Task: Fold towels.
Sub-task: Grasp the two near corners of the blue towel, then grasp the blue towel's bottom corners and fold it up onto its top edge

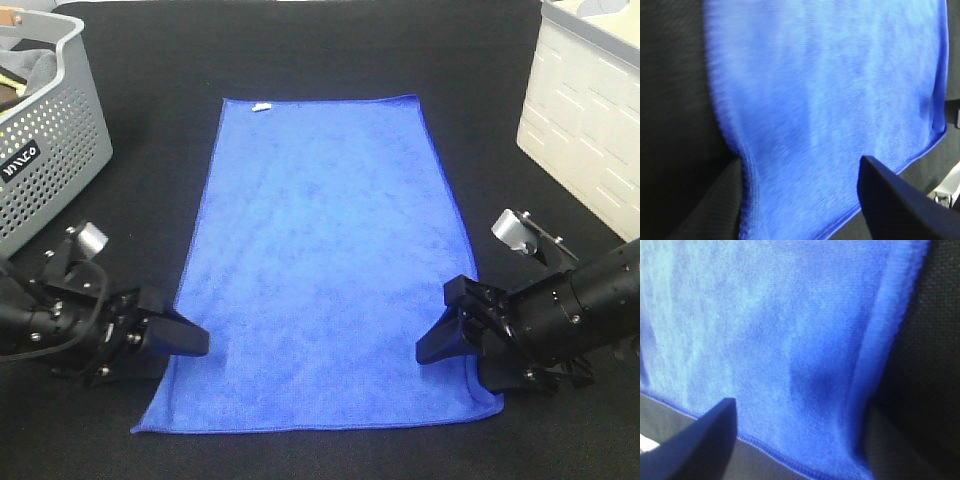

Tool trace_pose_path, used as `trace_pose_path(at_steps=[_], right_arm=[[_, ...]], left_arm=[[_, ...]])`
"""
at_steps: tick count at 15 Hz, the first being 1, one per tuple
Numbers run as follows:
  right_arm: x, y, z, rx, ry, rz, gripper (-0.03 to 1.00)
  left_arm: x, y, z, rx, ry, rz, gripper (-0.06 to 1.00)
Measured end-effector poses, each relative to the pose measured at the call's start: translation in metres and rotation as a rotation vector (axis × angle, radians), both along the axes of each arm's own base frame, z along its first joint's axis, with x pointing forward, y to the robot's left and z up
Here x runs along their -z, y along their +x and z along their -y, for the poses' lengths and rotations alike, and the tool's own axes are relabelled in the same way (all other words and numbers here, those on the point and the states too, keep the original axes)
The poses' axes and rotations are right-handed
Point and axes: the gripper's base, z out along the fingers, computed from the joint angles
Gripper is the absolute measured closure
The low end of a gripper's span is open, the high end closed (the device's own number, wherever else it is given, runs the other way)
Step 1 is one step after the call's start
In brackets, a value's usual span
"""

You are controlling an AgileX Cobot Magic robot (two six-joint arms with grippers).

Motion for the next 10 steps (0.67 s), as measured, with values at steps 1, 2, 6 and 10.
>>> trace_pose_path(at_steps=[1,2,6,10], right_arm=[[0.0005,0.0007,-0.0001,0.011,-0.006,0.003,0.36],[0.0018,0.0012,0.0008,0.015,-0.017,0.005,0.44],[0.0078,0.0017,0.0042,0.016,-0.06,0.005,0.94],[0.0026,-0.0004,0.0021,-0.009,-0.039,0.006,0.97]], left_arm=[[0.002,0.0024,0.0048,0.008,0.002,-0.004,0.36],[0.0044,0.0044,0.0081,0.003,0.008,-0.019,0.46],[0.0092,0.0047,0.0074,-0.03,0.028,-0.055,0.94],[0.0002,0.0049,0.0072,-0.013,0.034,-0.026,0.94]])
